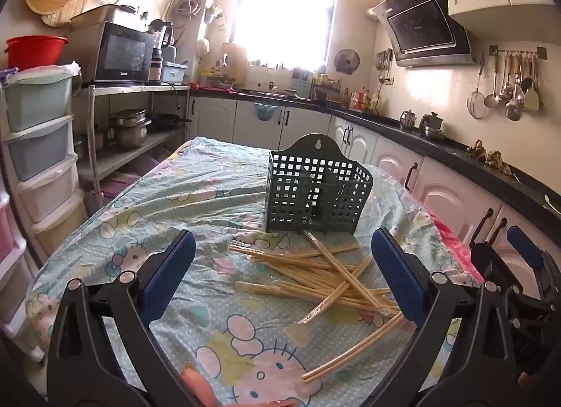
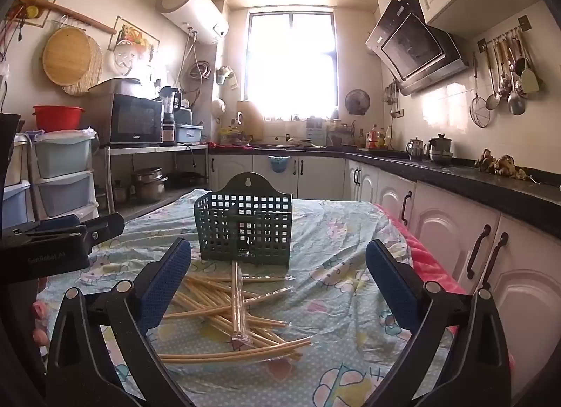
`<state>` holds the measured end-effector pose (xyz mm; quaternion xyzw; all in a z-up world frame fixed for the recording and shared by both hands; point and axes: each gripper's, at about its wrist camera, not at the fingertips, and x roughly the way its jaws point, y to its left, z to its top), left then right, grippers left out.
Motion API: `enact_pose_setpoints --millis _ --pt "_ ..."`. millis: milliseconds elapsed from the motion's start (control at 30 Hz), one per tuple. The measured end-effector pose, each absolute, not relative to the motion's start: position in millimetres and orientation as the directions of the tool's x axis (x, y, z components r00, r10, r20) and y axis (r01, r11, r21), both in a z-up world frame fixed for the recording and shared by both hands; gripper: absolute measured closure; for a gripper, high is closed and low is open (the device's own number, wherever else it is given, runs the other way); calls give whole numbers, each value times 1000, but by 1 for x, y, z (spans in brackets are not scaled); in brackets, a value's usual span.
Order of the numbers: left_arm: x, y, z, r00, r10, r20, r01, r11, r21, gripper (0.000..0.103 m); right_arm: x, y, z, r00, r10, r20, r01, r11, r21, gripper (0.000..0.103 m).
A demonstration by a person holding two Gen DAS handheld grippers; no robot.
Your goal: Organize utensils
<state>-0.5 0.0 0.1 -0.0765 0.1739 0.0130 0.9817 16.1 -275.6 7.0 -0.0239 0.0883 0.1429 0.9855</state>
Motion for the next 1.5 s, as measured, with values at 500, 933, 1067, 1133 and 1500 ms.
enact_pose_setpoints --millis 500,933,1067,1133,1500 --pt "2 1 3 937 -7 -351 -50 987 -153 10 15 -275 8 943 277 -185 -285 958 -15 6" --pt "1 -2 3 938 -10 -348 -49 986 -159 10 16 -277 8 945 274 -180 -281 960 -16 6" --pt "1 -2 3 938 -9 -347 -49 986 -158 10 14 -275 10 946 272 -179 -279 960 -16 6" --pt "2 -2 3 938 -9 -347 -49 986 -159 10 14 -275 9 945 273 -178 -280 960 -14 6" --pt "1 -2 2 939 -7 -345 -51 986 -159 10 15 -277 10 945 274 -177 -280 960 -11 6"
